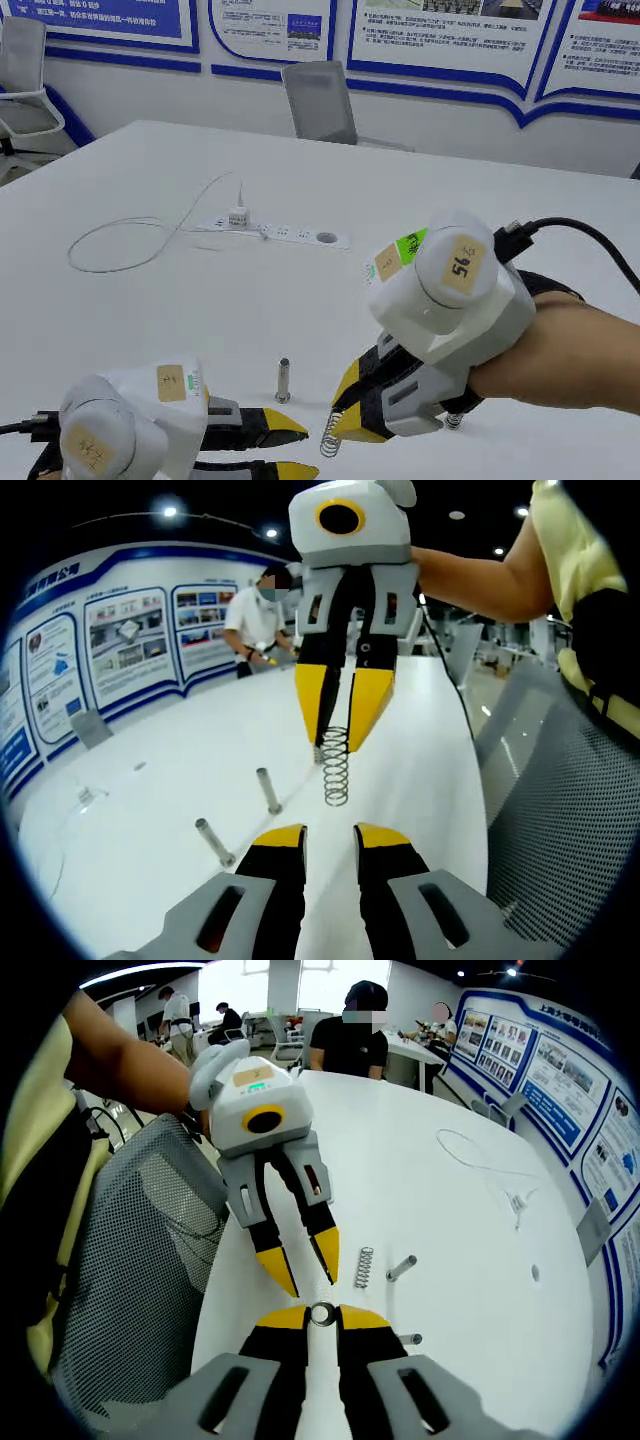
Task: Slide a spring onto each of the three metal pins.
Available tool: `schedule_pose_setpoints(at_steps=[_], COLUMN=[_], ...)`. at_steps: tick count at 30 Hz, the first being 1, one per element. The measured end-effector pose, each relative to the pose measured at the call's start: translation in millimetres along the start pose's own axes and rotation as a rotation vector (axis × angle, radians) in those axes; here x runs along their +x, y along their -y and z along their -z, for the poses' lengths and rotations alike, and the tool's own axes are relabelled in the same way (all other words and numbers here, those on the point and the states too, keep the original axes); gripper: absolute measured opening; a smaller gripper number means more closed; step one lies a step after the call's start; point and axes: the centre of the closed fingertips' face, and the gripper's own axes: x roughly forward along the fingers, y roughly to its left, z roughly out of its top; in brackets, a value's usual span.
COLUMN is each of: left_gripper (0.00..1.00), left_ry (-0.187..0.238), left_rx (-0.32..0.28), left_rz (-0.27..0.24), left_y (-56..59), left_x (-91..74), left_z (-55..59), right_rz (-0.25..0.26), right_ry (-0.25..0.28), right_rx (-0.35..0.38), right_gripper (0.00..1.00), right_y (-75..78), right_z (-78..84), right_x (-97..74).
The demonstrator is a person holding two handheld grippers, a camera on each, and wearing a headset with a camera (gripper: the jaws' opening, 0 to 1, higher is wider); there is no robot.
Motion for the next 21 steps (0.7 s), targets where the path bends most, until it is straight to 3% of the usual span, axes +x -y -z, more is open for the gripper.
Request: schedule_pose_setpoints(at_steps=[21], left_gripper=[0.3], left_ry=[0.019], left_rx=[-0.044], left_rz=[-0.074], left_y=[-18.1], left_x=[-15.8], left_z=[4.6], right_rz=[0.076], right_ry=[-0.012], right_rx=[0.034], right_gripper=[0.11], right_y=[34.5], right_z=[10.7], right_x=[-20.9])
